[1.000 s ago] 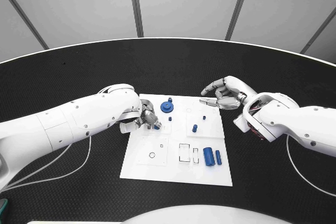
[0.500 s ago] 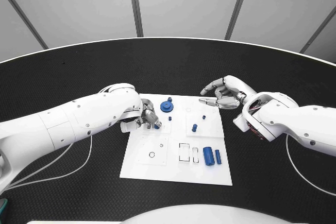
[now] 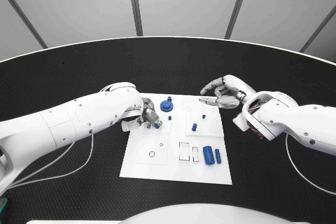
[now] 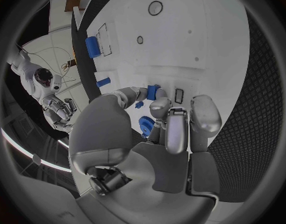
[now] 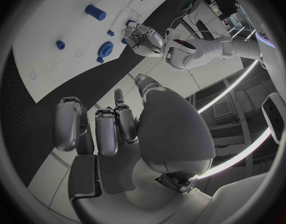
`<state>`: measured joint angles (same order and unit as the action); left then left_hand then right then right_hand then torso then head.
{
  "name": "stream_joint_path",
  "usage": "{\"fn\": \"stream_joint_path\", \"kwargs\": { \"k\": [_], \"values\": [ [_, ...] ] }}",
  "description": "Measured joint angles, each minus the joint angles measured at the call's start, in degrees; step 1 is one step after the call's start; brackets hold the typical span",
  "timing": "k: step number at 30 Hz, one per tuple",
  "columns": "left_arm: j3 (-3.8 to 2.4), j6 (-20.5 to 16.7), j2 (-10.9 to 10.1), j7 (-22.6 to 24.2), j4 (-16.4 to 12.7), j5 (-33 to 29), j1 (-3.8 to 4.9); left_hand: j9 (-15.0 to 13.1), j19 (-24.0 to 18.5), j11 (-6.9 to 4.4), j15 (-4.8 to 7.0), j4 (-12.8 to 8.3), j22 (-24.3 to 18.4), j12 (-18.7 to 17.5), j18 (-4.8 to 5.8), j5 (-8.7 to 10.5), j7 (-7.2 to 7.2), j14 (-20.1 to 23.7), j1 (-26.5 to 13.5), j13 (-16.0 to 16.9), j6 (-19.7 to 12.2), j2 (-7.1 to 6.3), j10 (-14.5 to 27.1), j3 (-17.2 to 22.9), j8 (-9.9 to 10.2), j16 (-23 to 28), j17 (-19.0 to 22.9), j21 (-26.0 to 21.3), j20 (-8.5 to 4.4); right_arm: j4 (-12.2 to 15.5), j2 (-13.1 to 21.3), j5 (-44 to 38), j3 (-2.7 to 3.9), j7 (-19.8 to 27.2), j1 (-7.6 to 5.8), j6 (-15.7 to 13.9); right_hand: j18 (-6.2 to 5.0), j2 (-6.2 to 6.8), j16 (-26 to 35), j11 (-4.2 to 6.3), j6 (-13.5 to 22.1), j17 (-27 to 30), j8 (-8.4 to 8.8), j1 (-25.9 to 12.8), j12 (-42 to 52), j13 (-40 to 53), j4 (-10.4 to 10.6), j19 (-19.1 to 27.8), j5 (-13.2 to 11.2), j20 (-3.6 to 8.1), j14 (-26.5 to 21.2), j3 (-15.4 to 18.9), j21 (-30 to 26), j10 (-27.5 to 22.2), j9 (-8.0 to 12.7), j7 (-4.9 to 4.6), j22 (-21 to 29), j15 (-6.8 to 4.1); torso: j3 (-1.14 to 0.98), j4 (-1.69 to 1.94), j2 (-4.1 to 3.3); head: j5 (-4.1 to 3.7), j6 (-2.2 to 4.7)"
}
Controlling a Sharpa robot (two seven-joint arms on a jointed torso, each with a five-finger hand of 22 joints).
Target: Assemble the parts on the task board
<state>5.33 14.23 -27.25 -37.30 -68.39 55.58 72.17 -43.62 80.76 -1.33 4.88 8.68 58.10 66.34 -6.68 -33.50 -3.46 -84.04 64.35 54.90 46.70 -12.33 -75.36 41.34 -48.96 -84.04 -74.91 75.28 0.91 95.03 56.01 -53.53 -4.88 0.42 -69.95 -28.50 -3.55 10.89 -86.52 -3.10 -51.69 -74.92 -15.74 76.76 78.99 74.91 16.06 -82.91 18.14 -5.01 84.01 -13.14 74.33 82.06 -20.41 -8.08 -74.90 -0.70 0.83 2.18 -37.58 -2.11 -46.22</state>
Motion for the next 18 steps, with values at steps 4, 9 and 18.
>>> {"fn": "stream_joint_path", "kwargs": {
  "k": [4, 9, 18],
  "values": [
    [0.0, 0.13, 0.17, -0.09, 0.21, 0.0, 0.0, 0.06, 0.0, 0.01, 0.0, 0.0, 0.0, 0.0, 0.0, 0.01, 0.0, 0.0, 0.0, 0.0, 0.0, 0.0, -0.01, 0.0, -0.1, 0.0, 0.0, 0.0, 0.0, 0.01, 0.01, 0.0, 0.0, -0.02, 0.0, 0.04, 0.0, 0.0, 0.0, 0.0, 0.0, 0.0, 0.0, 0.0, 0.0, 0.0, 0.0, 0.0, 0.0, 0.0, 0.0, 0.0, 0.0, 0.0, 0.0, 0.0, 0.0, 0.0, 0.01, 0.01, 0.01, -0.03, -0.04],
    [0.0, 0.11, 0.35, -0.22, 0.46, -0.01, 0.0, 0.05, 0.0, -0.05, 0.0, 0.0, 0.0, 0.0, -0.01, 0.05, 0.0, 0.0, 0.04, -0.05, 0.0, 0.04, 0.06, 0.0, 0.1, 0.0, 0.0, 0.0, 0.0, 0.02, 0.01, 0.0, 0.0, -0.03, 0.0, 0.08, 0.0, 0.0, 0.0, 0.0, 0.0, 0.0, 0.01, 0.0, 0.0, 0.0, 0.0, 0.0, 0.0, 0.0, 0.0, 0.0, 0.0, 0.0, 0.0, 0.0, 0.0, 0.0, 0.04, -0.01, 0.04, -0.03, -0.09],
    [0.0, -0.64, 0.43, -0.28, 0.62, -0.01, -0.01, 0.05, 0.0, -0.12, 0.0, 0.0, -0.08, 0.0, 0.0, 0.18, -0.01, 0.0, 0.07, -0.25, -0.01, 0.06, 0.15, -0.01, 0.34, 0.0, 0.0, 0.0, 0.0, -0.01, -0.01, 0.0, 0.0, -0.04, 0.0, 0.14, 0.0, 0.0, 0.0, 0.0, 0.0, 0.01, 0.02, 0.0, 0.0, 0.0, 0.0, 0.0, 0.0, 0.0, 0.0, 0.0, 0.0, 0.0, 0.0, 0.0, -0.05, 0.0, 0.07, -0.02, 0.07, -0.03, -0.13]
  ]
}}
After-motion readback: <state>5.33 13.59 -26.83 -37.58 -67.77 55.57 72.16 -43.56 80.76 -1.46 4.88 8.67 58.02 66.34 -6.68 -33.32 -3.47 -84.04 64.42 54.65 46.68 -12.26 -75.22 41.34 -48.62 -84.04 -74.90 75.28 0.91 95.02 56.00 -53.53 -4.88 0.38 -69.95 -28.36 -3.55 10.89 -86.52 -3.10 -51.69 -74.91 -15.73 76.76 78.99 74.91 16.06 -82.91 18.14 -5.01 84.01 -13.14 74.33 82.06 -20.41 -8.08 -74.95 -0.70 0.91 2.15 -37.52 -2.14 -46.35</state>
